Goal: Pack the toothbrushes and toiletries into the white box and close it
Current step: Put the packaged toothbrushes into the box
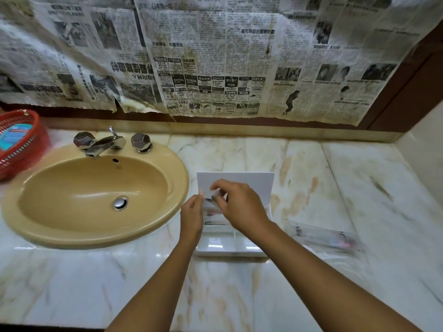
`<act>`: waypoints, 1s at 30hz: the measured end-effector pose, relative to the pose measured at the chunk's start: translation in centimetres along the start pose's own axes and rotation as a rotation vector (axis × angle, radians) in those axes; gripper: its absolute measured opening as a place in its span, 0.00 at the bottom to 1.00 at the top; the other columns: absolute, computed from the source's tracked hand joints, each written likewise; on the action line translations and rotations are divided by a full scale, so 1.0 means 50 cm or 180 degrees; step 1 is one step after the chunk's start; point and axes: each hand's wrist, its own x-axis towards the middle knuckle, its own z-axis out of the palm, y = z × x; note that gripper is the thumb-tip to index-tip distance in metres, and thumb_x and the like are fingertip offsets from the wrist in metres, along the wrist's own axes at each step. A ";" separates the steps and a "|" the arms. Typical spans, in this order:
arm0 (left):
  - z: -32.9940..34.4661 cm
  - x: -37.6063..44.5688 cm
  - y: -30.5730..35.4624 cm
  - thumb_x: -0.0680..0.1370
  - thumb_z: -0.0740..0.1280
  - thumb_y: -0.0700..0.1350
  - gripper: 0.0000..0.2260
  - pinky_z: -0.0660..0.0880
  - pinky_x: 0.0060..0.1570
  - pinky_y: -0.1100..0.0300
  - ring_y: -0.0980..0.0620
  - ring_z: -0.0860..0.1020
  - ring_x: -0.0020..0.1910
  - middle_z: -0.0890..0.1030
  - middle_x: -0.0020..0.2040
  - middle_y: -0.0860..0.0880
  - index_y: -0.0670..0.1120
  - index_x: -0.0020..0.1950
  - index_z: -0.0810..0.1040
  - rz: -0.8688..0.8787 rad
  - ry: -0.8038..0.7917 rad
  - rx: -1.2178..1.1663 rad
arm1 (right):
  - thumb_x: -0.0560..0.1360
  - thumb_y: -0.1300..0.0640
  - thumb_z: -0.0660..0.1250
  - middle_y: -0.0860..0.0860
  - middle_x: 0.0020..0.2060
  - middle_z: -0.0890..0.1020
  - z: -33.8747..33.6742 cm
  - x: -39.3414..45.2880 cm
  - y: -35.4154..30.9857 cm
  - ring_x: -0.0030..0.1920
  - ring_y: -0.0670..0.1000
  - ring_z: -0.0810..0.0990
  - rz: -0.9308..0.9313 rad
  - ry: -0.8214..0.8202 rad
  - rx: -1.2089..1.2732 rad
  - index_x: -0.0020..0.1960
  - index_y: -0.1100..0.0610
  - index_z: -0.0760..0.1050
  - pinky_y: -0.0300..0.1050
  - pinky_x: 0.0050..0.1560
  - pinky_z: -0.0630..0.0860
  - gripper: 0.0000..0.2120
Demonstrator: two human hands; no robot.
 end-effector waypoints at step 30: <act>-0.003 0.011 -0.011 0.84 0.60 0.48 0.12 0.75 0.35 0.72 0.58 0.82 0.41 0.84 0.44 0.53 0.50 0.46 0.81 -0.0152 -0.0006 -0.0120 | 0.76 0.65 0.64 0.59 0.47 0.81 0.095 -0.001 0.055 0.44 0.57 0.80 0.0386 -0.1284 -0.1043 0.56 0.61 0.77 0.46 0.49 0.76 0.09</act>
